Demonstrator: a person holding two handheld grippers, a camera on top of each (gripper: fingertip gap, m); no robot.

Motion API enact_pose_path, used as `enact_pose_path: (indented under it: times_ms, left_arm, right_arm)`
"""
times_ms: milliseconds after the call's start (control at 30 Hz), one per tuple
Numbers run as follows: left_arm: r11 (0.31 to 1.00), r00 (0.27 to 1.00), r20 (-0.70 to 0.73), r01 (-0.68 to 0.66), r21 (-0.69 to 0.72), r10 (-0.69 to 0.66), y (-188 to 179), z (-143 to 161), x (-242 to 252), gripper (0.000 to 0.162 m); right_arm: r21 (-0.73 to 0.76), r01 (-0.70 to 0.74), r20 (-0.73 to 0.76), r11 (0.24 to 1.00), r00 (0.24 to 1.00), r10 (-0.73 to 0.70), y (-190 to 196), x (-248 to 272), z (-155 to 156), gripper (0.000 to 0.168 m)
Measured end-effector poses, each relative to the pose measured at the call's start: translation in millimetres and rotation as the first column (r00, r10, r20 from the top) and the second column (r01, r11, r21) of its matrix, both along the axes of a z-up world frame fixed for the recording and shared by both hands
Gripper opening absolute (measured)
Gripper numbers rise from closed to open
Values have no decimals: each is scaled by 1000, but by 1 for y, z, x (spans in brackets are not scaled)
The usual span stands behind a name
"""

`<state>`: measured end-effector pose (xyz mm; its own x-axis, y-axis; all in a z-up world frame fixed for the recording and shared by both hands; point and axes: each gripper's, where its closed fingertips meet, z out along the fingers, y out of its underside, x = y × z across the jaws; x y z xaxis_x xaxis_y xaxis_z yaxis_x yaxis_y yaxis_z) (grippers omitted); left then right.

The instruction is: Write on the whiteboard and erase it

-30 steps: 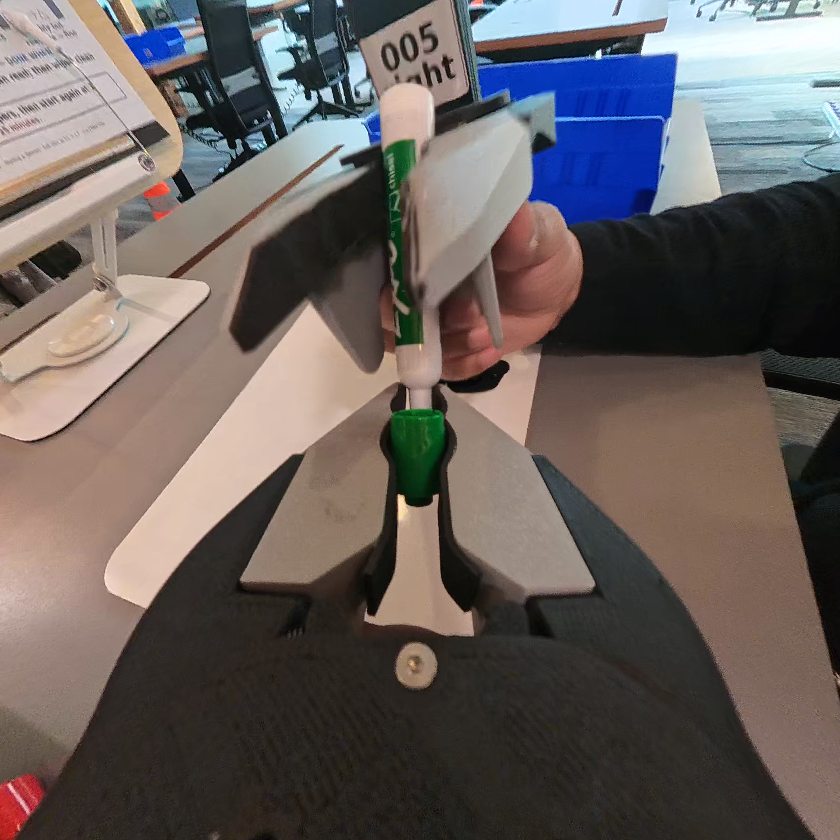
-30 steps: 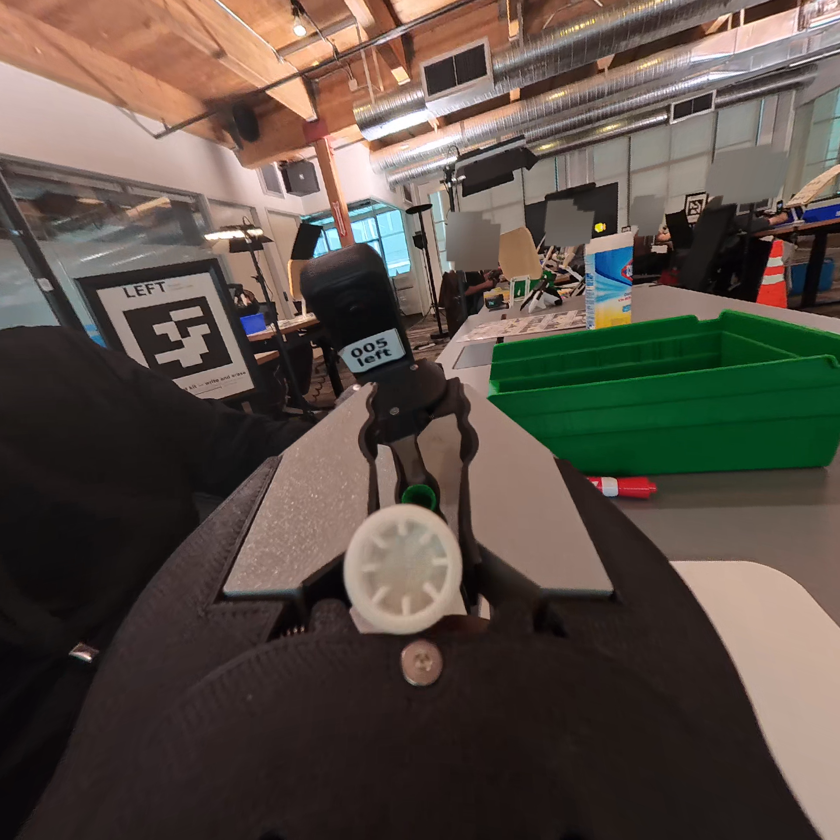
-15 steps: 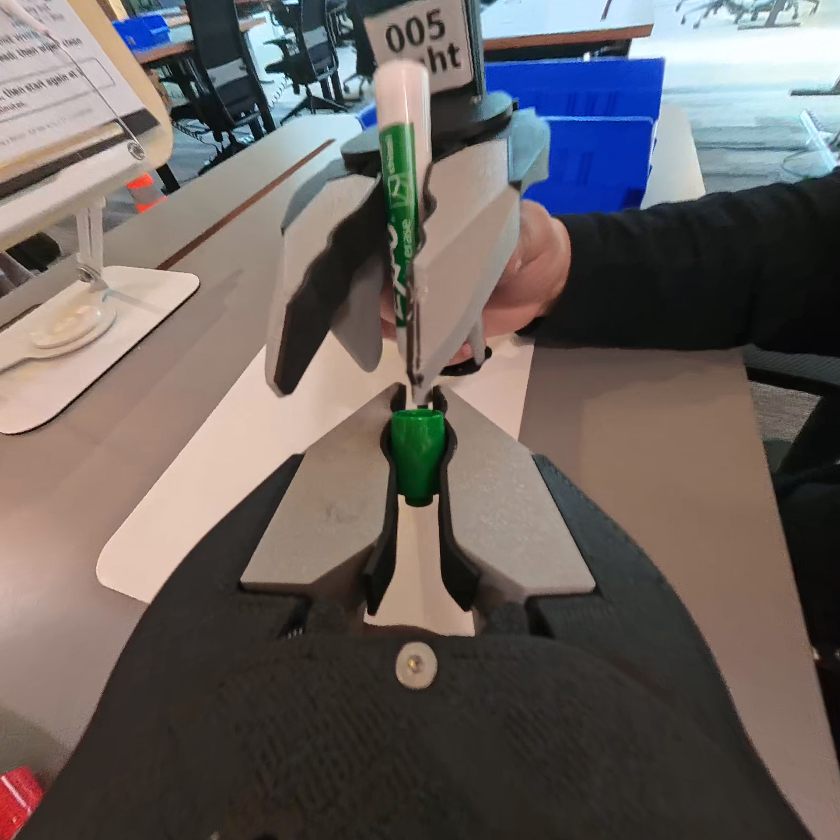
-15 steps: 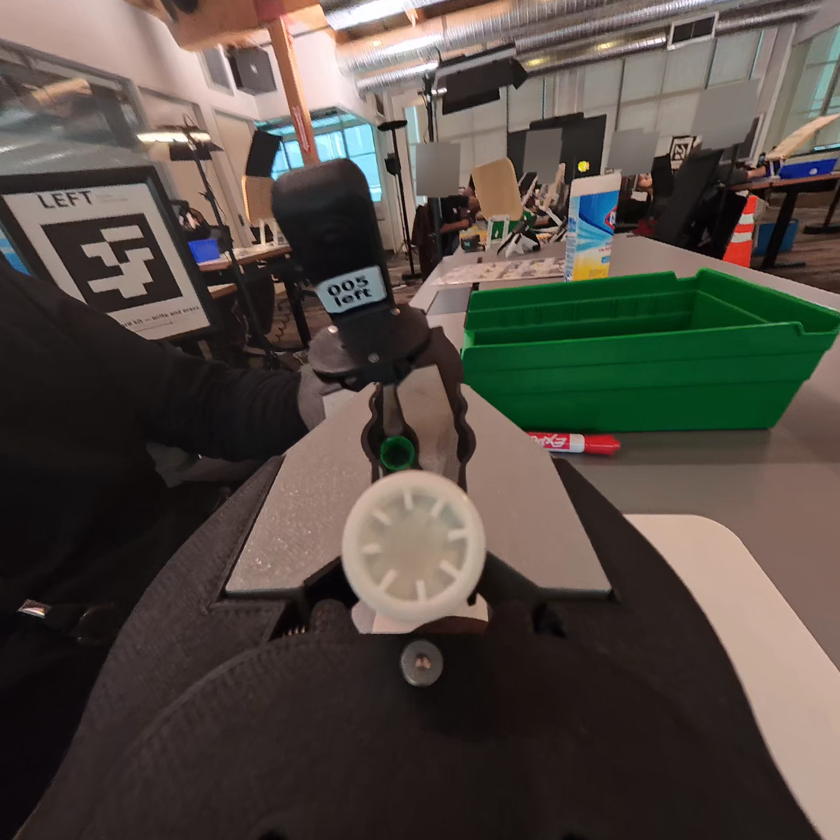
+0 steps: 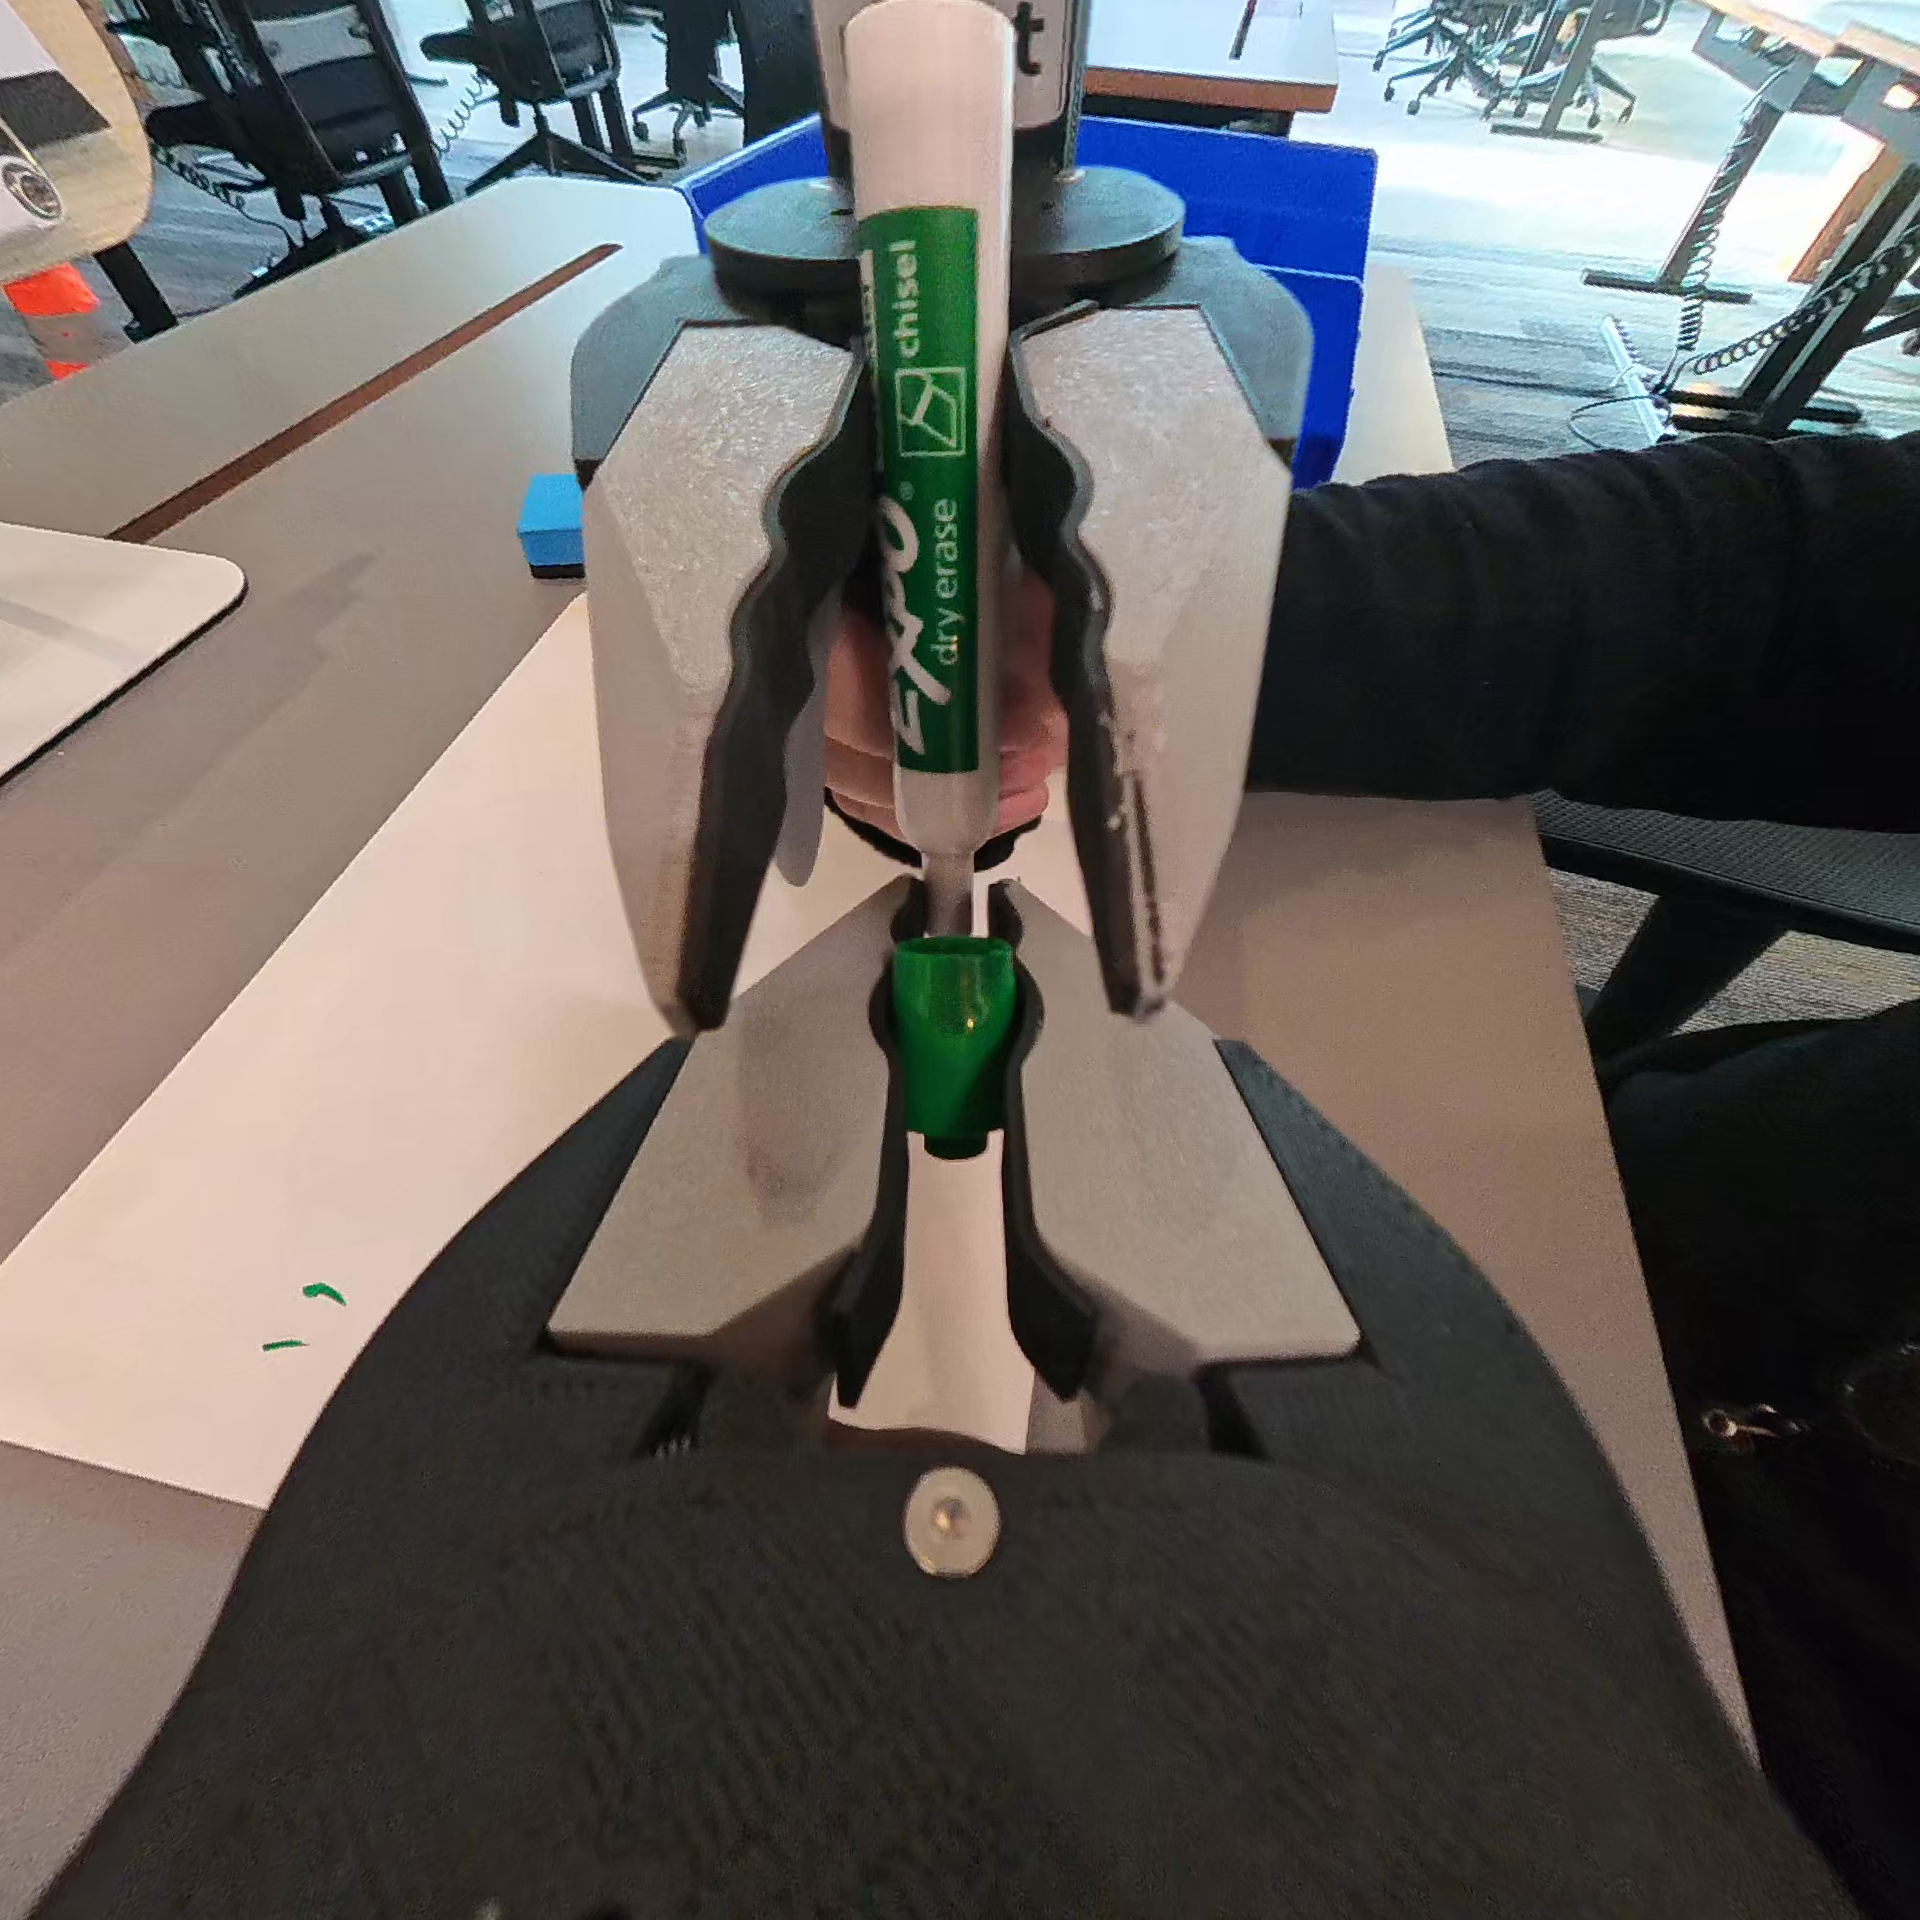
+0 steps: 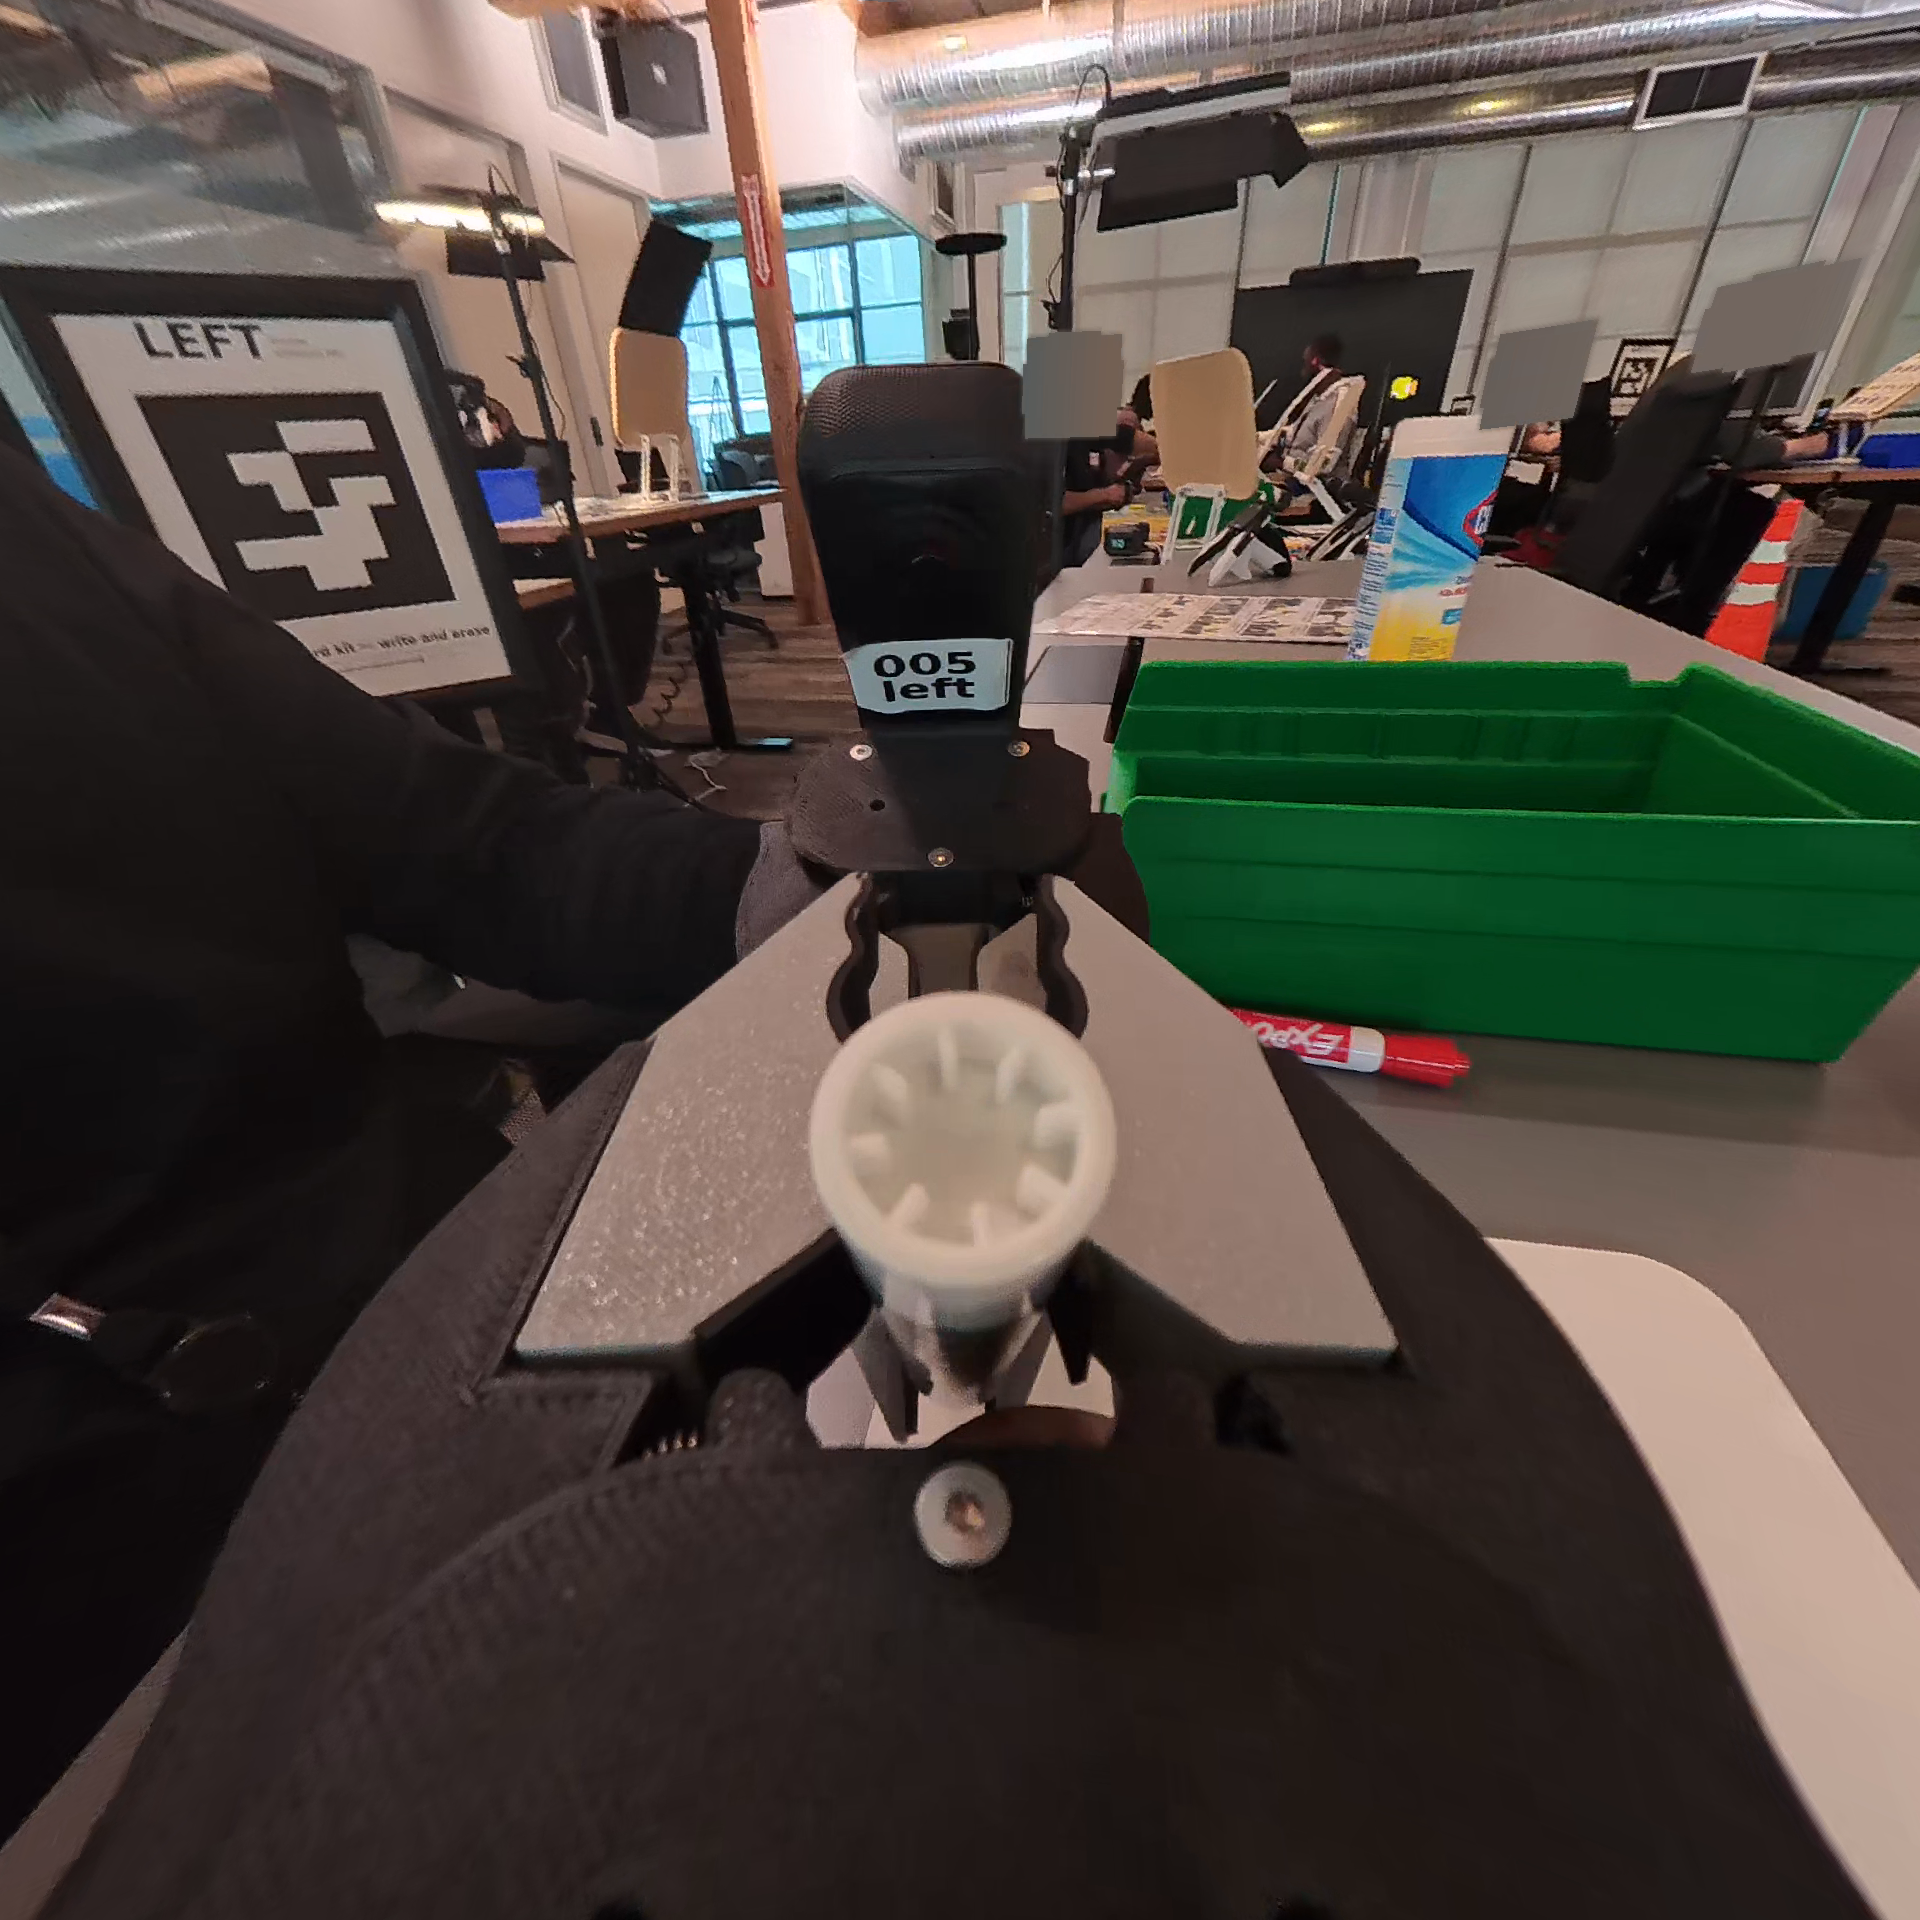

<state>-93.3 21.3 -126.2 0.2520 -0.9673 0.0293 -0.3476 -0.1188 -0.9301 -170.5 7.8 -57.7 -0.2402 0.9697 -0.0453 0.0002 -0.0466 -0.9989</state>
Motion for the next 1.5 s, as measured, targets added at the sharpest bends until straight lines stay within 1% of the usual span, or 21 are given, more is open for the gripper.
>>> enact_pose_path:
  times_ms: [167, 367, 467, 533, 600, 700, 800, 900, 967, 1133, 1233, 1333, 1500]
  left_arm:
    - [1000, 999, 34, 11, -4, -11, -2, 5, 2, 8]
    - [1000, 999, 32, 12, -12, -12, -2, 3, 5, 9]
    - [1000, 998, 64, -7, 8, 7, 0, 13, -1, 9]
    - [1000, 996, 92, -17, 25, 15, 1, 21, -7, 9]
    - [1000, 993, 114, -16, 10, 15, 1, 27, -13, 8]
    - [1000, 990, 137, -27, -3, 27, 4, 30, -19, 9]
    - [998, 994, 108, 24, -64, -17, -2, 21, -18, 9]
    - [999, 998, 57, -17, -49, 20, 6, 10, -19, 10]
    - [998, 997, 81, 13, -55, -8, 1, 13, -17, 9]
    - [998, 996, 90, 2, -67, 4, 3, 13, -14, 9]
    - [996, 995, 99, 19, -84, -11, -1, 12, -8, 9]
    - [998, 998, 67, 14, -59, -10, -1, 7, -5, 9]
    - [999, 998, 59, 11, -32, -9, -4, 4, 4, 9]
  right_arm:
    - [-14, -20, -11, 1000, 1000, 20, -3, 0, 1, 28]
    - [-28, -41, -11, 999, 999, 41, -6, -1, 1, 28]
    - [-52, -53, -6, 997, 999, 53, -4, 3, 2, 29]
    - [-65, -35, -5, 997, 999, 35, 2, 7, 3, 28]
    - [-58, -18, 12, 998, 1000, 18, 7, 10, 0, 28]
    - [-44, -11, -7, 999, 1000, 11, 7, 10, 2, 28]
    - [-50, -14, -27, 999, 1000, 13, 4, 8, 7, 28]
    - [-50, -42, -13, 998, 999, 42, -1, 7, 4, 27]
    - [-41, -27, 2, 999, 1000, 27, 1, 5, 0, 27]
    - [-41, -17, -21, 999, 1000, 16, 2, 4, 2, 28]
    - [-25, -5, -37, 1000, 999, 4, 2, 2, 3, 28]
    - [-10, -14, -52, 1000, 999, 13, -1, 1, 5, 28]
    - [-40, -47, -93, 998, 995, 43, -5, 1, 11, 28]
